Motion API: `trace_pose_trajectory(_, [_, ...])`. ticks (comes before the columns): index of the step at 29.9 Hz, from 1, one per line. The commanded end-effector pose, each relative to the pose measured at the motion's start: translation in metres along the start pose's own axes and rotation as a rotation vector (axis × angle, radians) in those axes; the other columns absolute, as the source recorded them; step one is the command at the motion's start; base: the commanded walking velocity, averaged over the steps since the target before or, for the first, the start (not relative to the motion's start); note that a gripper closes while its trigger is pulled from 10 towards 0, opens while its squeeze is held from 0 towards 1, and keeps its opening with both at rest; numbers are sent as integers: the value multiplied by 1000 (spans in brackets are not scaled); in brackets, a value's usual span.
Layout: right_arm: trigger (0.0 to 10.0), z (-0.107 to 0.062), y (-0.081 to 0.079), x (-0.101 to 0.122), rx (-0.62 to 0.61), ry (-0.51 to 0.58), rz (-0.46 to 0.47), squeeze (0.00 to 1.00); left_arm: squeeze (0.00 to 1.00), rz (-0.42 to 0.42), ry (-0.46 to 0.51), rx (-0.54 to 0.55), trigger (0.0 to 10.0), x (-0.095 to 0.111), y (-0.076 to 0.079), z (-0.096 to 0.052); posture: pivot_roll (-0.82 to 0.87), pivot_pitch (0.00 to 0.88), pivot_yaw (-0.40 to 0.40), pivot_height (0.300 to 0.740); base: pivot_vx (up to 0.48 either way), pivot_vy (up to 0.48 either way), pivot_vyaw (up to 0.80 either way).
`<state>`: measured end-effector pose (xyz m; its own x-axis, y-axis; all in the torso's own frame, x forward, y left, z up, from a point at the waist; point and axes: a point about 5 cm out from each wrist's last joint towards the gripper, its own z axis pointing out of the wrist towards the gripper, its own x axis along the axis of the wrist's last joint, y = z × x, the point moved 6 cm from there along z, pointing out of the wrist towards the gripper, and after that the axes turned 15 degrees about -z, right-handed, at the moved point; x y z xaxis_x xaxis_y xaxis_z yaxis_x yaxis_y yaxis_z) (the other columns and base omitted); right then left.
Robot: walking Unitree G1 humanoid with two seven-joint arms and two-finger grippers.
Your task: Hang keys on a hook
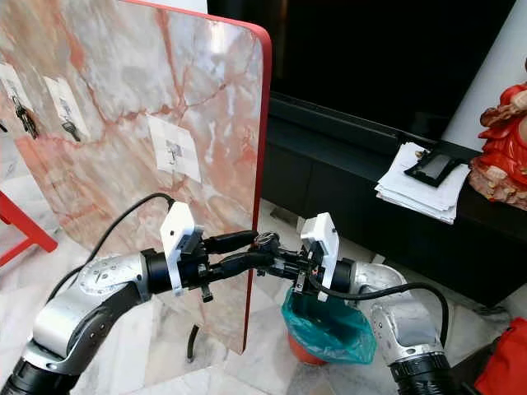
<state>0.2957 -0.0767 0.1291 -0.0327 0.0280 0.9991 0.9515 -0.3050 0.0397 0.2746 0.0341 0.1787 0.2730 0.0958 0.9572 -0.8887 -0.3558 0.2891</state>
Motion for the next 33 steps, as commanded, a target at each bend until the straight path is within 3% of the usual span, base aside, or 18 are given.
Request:
trace_pose_trajectory(1, [0, -2, 5, 6, -15, 7, -30, 0, 0, -50, 13, 13, 9843, -1, -4, -2, -18, 0, -97, 740, 0, 0, 0])
trace_pose_trajectory(18, [0, -2, 4, 12, -8, 25, -38, 0, 0, -140, -4, 13, 10000, -19, -3, -3, -21, 0, -95, 740, 0, 0, 0])
trace_pose_trajectory(24, [0, -2, 1, 15, 2, 37, -40, 0, 0, -184, 20, -5, 9176, -18, -2, 0, -26, 0, -93, 740, 0, 0, 0])
trace_pose_trajectory(26, [0, -3, 0, 16, 9, 43, -39, 0, 0, -205, 40, -18, 6275, -16, -1, 0, -29, 0, -93, 740, 0, 0, 0])
trace_pose_trajectory(27, [0, -3, -1, 16, 10, 43, -38, 0, 0, -209, 43, -19, 6275, -15, -1, 0, -29, 0, -93, 740, 0, 0, 0])
trace_pose_trajectory(28, [0, -3, -1, 16, 10, 42, -38, 0, 0, -213, 46, -20, 5098, -15, -1, 0, -28, 0, -93, 740, 0, 0, 0])
trace_pose_trajectory(29, [0, -3, -1, 16, 10, 42, -38, 0, 0, -213, 46, -20, 5098, -15, -1, 0, -28, 0, -93, 740, 0, 0, 0])
trace_pose_trajectory(31, [0, -3, -1, 16, 13, 42, -38, 0, 0, -218, 49, -27, 3137, -14, 0, 0, -30, 0, -93, 740, 0, 0, 0])
trace_pose_trajectory(32, [0, -2, -2, 17, 14, 43, -38, 0, 0, -224, 50, -33, 0, -14, 0, 0, -30, 0, -93, 740, 0, 0, 0])
trace_pose_trajectory(33, [0, -2, -2, 17, 15, 44, -38, 0, 0, -227, 50, -38, 0, -14, 1, 0, -30, 0, -93, 740, 0, 0, 0])
